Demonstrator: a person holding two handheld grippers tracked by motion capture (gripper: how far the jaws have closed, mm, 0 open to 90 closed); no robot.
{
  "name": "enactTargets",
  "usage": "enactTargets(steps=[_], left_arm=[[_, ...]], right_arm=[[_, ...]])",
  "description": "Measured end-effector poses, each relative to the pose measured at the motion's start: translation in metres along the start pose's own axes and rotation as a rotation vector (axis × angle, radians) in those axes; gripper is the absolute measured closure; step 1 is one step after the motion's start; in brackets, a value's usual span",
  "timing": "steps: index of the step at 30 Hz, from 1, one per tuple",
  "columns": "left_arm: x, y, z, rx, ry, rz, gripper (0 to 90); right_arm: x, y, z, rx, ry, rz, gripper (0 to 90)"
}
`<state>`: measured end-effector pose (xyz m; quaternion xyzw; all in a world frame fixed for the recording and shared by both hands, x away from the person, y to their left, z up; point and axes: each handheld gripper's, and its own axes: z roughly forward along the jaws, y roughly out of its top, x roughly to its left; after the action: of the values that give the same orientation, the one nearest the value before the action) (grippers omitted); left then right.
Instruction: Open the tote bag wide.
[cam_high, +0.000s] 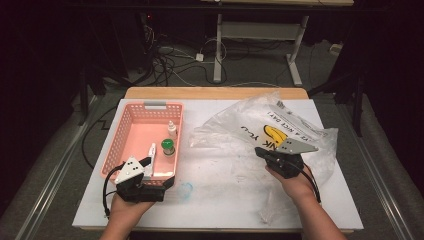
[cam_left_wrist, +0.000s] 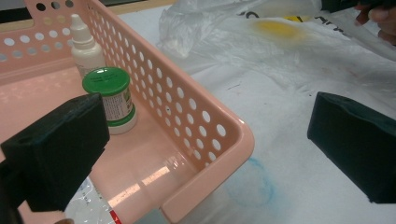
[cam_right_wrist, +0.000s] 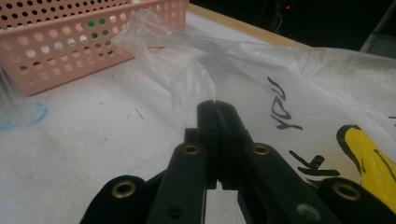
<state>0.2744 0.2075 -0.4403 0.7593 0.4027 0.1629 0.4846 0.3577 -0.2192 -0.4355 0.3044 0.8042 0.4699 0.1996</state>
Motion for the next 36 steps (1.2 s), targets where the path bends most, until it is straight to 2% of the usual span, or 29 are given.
enactTargets(steps=[2,18,22,23,27,30,32,34,36], left_arm=[[0.000,0.000,0.000,0.000,0.000,0.000,0.0],[0.000,0.000,0.001,-0.001,-0.004,-0.008,0.0],[0.000,0.001,0.000,-0.007,-0.004,-0.004,0.0],[0.000,0.001,0.000,-0.007,-0.003,-0.002,0.0],[0.002,-0.001,0.000,-0.004,-0.001,-0.013,0.0],[0.003,0.001,-0.001,-0.006,0.003,-0.016,0.0],[0.003,0.001,-0.001,-0.003,0.005,-0.017,0.0],[0.004,0.002,-0.001,0.002,0.005,-0.016,0.0],[0.004,0.004,-0.002,-0.002,0.004,-0.022,0.0]], right_arm=[[0.000,0.004,-0.006,-0.030,-0.011,0.002,90.0],[-0.004,0.022,-0.030,-0.145,-0.051,0.009,90.0],[-0.005,0.026,-0.032,-0.154,-0.063,0.015,90.0],[-0.006,0.030,-0.034,-0.163,-0.069,0.035,90.0],[-0.012,0.041,-0.035,-0.160,-0.092,0.030,90.0],[-0.014,0.041,-0.036,-0.186,-0.087,0.049,90.0],[-0.014,0.031,-0.032,-0.208,-0.063,0.075,90.0],[-0.012,0.028,-0.027,-0.171,-0.070,0.050,90.0],[-0.013,0.027,-0.027,-0.174,-0.062,0.058,90.0]])
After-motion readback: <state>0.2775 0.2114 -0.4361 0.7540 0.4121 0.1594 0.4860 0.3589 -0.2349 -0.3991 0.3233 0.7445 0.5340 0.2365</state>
